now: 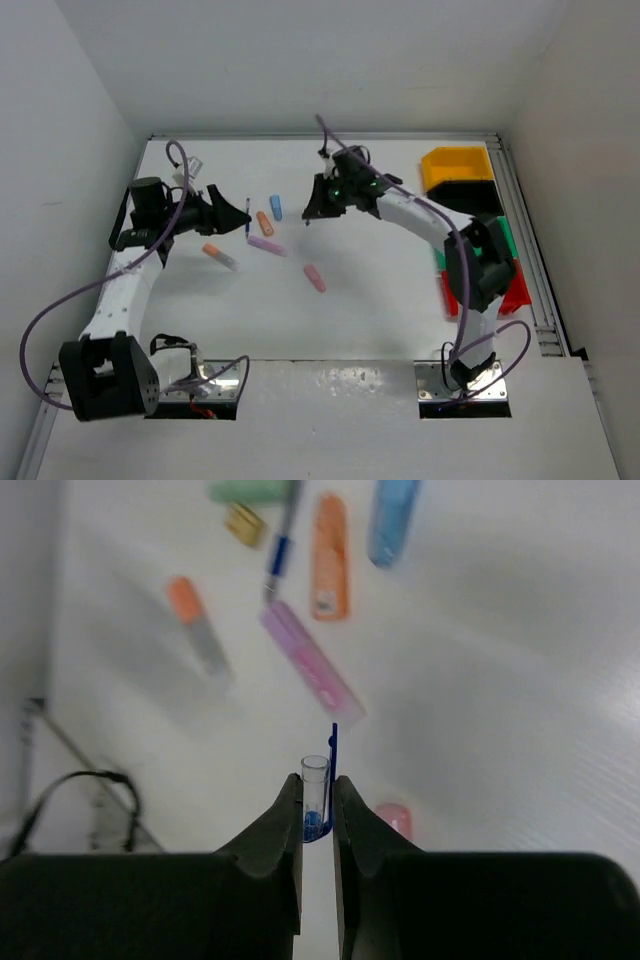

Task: Sort the stationery into containers
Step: Pick up the pen cap from the center of the board.

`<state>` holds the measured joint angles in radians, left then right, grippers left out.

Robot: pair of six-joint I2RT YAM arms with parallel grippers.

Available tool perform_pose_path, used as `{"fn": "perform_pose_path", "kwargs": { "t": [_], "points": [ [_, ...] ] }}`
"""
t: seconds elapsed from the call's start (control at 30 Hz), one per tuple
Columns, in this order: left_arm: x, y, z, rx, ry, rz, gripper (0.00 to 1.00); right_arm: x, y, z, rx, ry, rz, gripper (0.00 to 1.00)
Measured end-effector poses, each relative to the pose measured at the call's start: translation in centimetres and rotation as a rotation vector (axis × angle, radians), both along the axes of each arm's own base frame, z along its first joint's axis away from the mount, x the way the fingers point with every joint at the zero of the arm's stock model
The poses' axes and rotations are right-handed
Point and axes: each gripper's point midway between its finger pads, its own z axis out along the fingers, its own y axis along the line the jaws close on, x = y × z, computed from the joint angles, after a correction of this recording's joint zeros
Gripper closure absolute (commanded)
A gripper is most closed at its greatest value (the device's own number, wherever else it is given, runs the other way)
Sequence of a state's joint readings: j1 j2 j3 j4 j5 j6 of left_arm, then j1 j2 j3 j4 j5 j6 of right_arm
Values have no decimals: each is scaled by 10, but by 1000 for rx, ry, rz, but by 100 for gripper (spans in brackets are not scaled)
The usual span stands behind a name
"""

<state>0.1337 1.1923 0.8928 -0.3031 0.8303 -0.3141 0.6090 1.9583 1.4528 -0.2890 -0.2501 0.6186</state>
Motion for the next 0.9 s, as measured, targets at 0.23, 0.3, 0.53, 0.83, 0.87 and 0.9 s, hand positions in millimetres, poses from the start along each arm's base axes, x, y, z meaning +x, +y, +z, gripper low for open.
{"fn": "perform_pose_path", "kwargs": {
  "t": [0.23,0.3,0.53,0.83,0.87,0.9],
  "points": [
    [-40,-34,78,-173,-272,-155,25,14,-18,146,431,-127,1,100],
    [-49,-44,95,-210,-312,-201,29,6,-19,182,534,-157,29,100],
    [-88,-90,143,-301,-402,-386,36,-49,-1,267,756,-211,197,100],
    [-116,-125,178,-422,-411,-492,40,-126,23,311,876,-242,436,100],
    [-115,-125,180,-431,-411,-491,41,-132,24,311,879,-242,454,100],
    [-114,-126,182,-440,-409,-491,42,-137,24,311,882,-241,471,100]
  ]
}}
